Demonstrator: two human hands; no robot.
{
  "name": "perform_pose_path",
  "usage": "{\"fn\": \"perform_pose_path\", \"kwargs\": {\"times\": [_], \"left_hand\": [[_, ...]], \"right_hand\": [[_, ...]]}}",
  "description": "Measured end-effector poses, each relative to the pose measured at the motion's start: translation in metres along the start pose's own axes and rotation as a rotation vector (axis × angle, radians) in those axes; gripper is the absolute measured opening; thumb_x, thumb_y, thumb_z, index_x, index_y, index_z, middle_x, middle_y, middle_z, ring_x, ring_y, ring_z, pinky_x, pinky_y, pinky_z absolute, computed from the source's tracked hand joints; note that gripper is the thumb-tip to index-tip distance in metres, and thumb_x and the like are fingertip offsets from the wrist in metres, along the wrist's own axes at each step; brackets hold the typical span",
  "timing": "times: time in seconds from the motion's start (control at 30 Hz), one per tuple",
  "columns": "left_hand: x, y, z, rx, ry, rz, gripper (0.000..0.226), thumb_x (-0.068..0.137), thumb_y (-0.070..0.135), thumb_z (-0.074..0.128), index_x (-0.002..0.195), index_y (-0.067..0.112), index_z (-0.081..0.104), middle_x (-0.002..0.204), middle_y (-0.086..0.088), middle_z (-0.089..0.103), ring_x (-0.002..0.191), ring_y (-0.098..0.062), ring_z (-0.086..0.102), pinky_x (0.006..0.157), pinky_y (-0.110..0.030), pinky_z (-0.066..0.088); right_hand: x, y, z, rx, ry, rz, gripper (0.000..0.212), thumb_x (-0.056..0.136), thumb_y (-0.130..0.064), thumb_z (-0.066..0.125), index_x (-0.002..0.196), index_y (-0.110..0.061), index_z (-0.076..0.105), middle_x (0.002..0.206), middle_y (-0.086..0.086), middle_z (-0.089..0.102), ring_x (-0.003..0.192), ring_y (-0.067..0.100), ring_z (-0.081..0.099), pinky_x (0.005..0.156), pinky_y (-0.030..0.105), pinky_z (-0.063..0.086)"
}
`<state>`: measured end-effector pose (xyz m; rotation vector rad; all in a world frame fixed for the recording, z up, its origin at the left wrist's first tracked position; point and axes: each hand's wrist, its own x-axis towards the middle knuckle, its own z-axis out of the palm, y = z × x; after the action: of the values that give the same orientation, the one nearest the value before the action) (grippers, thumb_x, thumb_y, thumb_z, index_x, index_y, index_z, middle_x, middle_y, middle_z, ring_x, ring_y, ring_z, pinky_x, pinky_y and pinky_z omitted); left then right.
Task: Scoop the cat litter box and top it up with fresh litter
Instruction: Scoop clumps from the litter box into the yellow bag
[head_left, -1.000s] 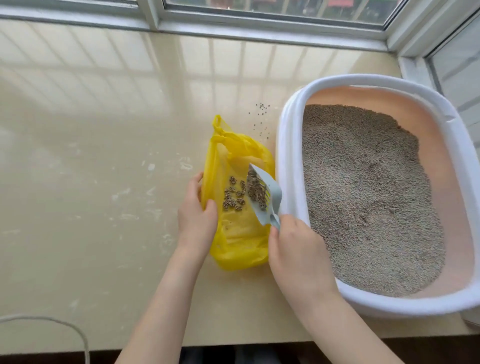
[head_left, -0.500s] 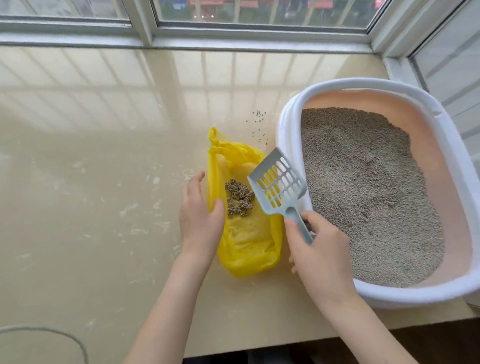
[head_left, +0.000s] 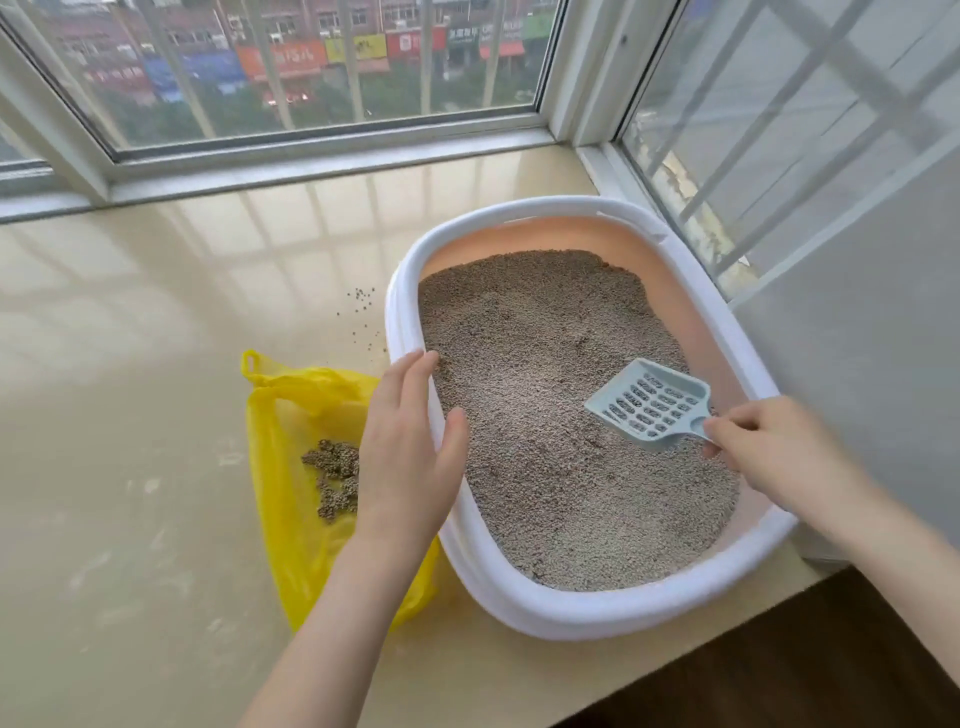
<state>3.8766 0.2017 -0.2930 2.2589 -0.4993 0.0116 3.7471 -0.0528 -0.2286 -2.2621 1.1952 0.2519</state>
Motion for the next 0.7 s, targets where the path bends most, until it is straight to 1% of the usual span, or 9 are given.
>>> {"fn": "perform_pose_path", "kwargs": {"times": [0.03, 0.1, 0.17, 0.23, 0.33, 0.37, 0.47, 0.57, 0.7], "left_hand": [[0.002, 0.003, 0.006, 0.021, 0.006, -0.045, 0.049, 0.090, 0.014, 0.054, 0.137, 0.005, 0.044, 0.139, -0.008, 0.047, 0.131, -0.021, 0.039, 0.111, -0.027, 0.026], [0.007, 0.008, 0.016, 0.045, 0.027, -0.153, 0.055, 0.093, 0.014, 0.051, 0.145, 0.005, 0.033, 0.148, -0.010, 0.036, 0.139, -0.022, 0.029, 0.116, -0.034, 0.023], [0.012, 0.009, 0.025, 0.068, 0.036, -0.202, 0.058, 0.094, 0.014, 0.047, 0.148, 0.004, 0.025, 0.153, -0.010, 0.028, 0.142, -0.021, 0.022, 0.118, -0.033, 0.018], [0.015, 0.009, 0.035, 0.084, 0.034, -0.223, 0.059, 0.095, 0.013, 0.044, 0.149, 0.004, 0.021, 0.155, -0.010, 0.022, 0.144, -0.020, 0.018, 0.116, -0.029, 0.015], [0.016, 0.008, 0.045, 0.120, 0.051, -0.238, 0.059, 0.095, 0.012, 0.043, 0.149, 0.005, 0.020, 0.156, -0.008, 0.018, 0.143, -0.019, 0.018, 0.112, -0.021, 0.014], [0.015, 0.008, 0.046, 0.136, 0.056, -0.233, 0.059, 0.095, 0.012, 0.043, 0.149, 0.005, 0.021, 0.156, -0.008, 0.018, 0.143, -0.019, 0.019, 0.112, -0.021, 0.015], [0.016, 0.006, 0.049, 0.150, 0.065, -0.237, 0.061, 0.093, 0.009, 0.047, 0.149, 0.005, 0.022, 0.155, -0.008, 0.020, 0.142, -0.020, 0.023, 0.112, -0.032, 0.026], [0.016, 0.005, 0.049, 0.153, 0.083, -0.242, 0.061, 0.091, 0.006, 0.050, 0.147, 0.005, 0.026, 0.155, -0.007, 0.023, 0.140, -0.021, 0.029, 0.107, -0.037, 0.035], [0.016, 0.004, 0.050, 0.154, 0.107, -0.243, 0.062, 0.087, 0.003, 0.054, 0.146, 0.004, 0.032, 0.152, -0.008, 0.030, 0.135, -0.024, 0.037, 0.101, -0.038, 0.041]], "right_hand": [[0.014, 0.009, -0.005, -0.084, -0.017, 0.038, 0.032, 0.086, -0.024, 0.064, 0.056, -0.012, 0.068, 0.056, 0.008, 0.063, 0.051, 0.025, 0.049, 0.054, 0.032, 0.042], [0.035, 0.017, -0.010, -0.247, -0.048, 0.081, 0.021, 0.084, -0.021, 0.064, 0.067, -0.009, 0.067, 0.069, 0.014, 0.067, 0.059, 0.028, 0.056, 0.054, 0.029, 0.041], [0.048, 0.018, -0.008, -0.380, -0.059, 0.078, 0.015, 0.084, -0.015, 0.060, 0.073, -0.004, 0.061, 0.068, 0.011, 0.060, 0.060, 0.026, 0.055, 0.047, 0.024, 0.034], [0.060, 0.016, 0.001, -0.416, -0.047, 0.047, 0.014, 0.085, -0.009, 0.055, 0.070, -0.005, 0.055, 0.064, 0.008, 0.055, 0.056, 0.022, 0.050, 0.043, 0.024, 0.029], [0.083, 0.014, 0.017, -0.263, -0.063, 0.027, 0.020, 0.085, -0.012, 0.055, 0.075, 0.000, 0.066, 0.069, 0.012, 0.066, 0.060, 0.028, 0.058, 0.052, 0.029, 0.043], [0.090, 0.012, 0.021, -0.200, -0.063, 0.016, 0.024, 0.086, -0.015, 0.056, 0.076, 0.003, 0.068, 0.066, 0.011, 0.065, 0.056, 0.028, 0.055, 0.053, 0.030, 0.042], [0.107, 0.002, 0.035, -0.114, -0.057, -0.049, 0.032, 0.089, -0.019, 0.055, 0.075, 0.007, 0.068, 0.051, 0.008, 0.047, 0.046, 0.021, 0.037, 0.051, 0.028, 0.031], [0.119, -0.024, 0.049, -0.100, -0.113, -0.148, 0.039, 0.094, -0.020, 0.053, 0.065, 0.000, 0.067, 0.043, 0.000, 0.036, 0.039, 0.016, 0.025, 0.045, 0.022, 0.022], [0.143, -0.064, 0.065, -0.063, -0.199, -0.280, 0.042, 0.094, -0.019, 0.052, 0.054, -0.010, 0.055, 0.046, 0.002, 0.034, 0.042, 0.017, 0.021, 0.049, 0.028, 0.028]]}}
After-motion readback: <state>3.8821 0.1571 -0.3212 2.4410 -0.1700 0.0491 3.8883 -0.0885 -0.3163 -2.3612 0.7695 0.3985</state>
